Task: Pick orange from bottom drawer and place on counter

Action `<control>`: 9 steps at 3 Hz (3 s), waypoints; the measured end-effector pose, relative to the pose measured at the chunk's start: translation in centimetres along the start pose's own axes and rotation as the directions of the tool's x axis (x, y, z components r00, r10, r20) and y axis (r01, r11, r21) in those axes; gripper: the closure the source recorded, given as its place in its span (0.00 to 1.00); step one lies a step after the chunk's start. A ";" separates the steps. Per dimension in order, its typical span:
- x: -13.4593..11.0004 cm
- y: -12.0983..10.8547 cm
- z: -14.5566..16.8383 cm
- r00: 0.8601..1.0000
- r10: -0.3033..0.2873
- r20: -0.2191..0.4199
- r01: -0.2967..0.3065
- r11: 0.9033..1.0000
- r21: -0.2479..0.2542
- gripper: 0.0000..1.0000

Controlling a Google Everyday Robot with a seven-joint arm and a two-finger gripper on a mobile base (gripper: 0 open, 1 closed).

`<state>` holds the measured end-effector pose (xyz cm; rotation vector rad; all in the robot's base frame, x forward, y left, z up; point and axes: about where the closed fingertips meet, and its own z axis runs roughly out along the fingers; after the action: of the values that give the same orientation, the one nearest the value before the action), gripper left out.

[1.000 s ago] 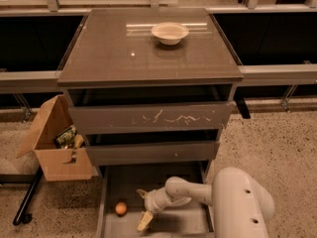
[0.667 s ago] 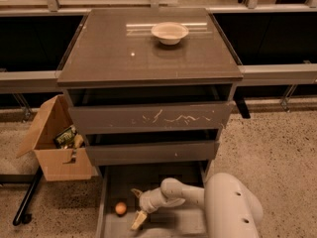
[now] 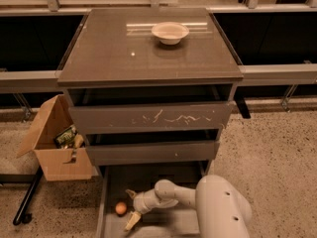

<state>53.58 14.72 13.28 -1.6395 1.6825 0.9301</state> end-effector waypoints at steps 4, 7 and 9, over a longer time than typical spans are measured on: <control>-0.3 0.5 0.0 1.000 0.006 0.013 -0.006 1.000 -0.023 0.95; -5.6 2.5 -16.1 0.998 -0.044 0.050 0.039 0.995 0.097 1.00; -7.7 2.7 -16.3 0.996 -0.076 0.048 0.072 0.994 0.086 1.00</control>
Offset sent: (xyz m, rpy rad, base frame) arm 0.0014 0.0173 -0.0215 -0.0533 0.0237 0.0291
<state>52.10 5.73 29.12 -1.5980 1.5942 0.8473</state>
